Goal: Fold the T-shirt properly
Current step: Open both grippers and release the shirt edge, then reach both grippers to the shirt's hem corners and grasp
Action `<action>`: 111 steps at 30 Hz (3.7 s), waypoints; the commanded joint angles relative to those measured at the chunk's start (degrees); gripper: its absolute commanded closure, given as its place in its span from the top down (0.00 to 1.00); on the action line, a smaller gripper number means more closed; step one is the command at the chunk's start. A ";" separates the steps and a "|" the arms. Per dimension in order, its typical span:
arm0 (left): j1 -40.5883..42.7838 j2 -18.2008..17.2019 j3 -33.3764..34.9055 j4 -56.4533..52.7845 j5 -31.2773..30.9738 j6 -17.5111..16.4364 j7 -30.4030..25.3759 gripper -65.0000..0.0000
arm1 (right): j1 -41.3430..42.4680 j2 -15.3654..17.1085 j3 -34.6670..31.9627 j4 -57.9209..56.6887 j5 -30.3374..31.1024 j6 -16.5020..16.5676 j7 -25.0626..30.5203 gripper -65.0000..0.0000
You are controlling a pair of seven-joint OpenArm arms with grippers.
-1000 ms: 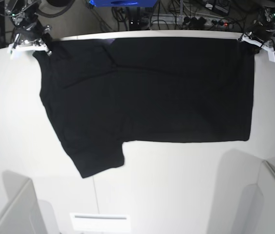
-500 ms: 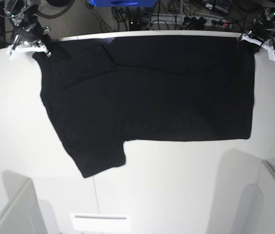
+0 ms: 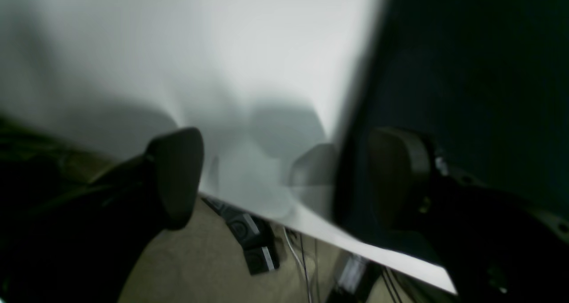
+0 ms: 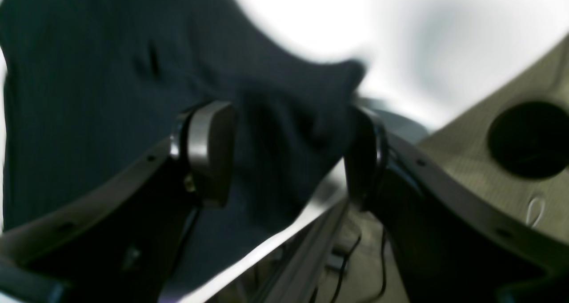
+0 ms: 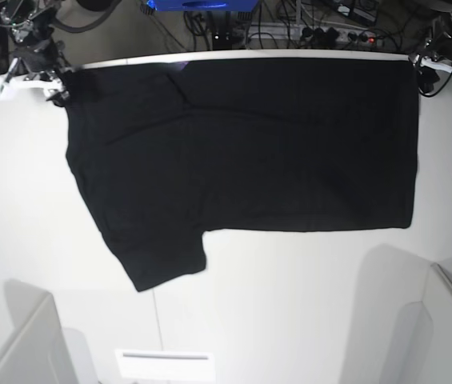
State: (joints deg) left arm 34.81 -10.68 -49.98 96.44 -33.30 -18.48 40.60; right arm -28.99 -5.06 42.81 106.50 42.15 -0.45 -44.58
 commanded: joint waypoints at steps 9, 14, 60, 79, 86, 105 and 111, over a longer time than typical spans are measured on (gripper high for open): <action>-0.92 -1.06 -6.77 5.14 -0.50 -0.64 -0.82 0.85 | 0.91 1.85 4.36 2.47 0.53 0.49 0.84 0.56; -3.20 -1.06 -5.72 9.27 -0.42 -0.64 -0.82 0.60 | 3.02 3.08 -1.53 6.43 0.53 0.49 0.84 0.56; -9.53 -3.78 2.46 9.71 -0.33 -0.47 -0.82 0.00 | 71.32 20.31 -65.88 -80.61 0.18 7.35 22.29 0.70; -14.02 -4.49 2.99 4.44 -0.33 -0.38 -0.82 0.68 | 69.39 18.64 -66.67 -80.87 0.35 7.35 22.64 0.00; -27.11 -8.88 10.02 -13.41 -0.33 -0.38 -0.82 0.82 | 69.39 18.64 -66.67 -80.78 0.27 7.35 22.38 0.00; -55.77 -17.41 35.60 -46.20 -0.33 6.83 -1.08 0.82 | 69.39 18.73 -66.76 -80.96 0.27 7.35 22.29 0.00; -60.17 -17.41 39.91 -51.83 -0.33 6.92 -1.17 0.82 | 69.39 18.99 -66.76 -80.96 0.27 7.35 22.29 0.00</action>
State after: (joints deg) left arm -24.38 -27.00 -9.98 44.23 -33.17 -11.55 38.83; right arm 39.44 13.41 -24.01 25.47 43.16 7.18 -20.45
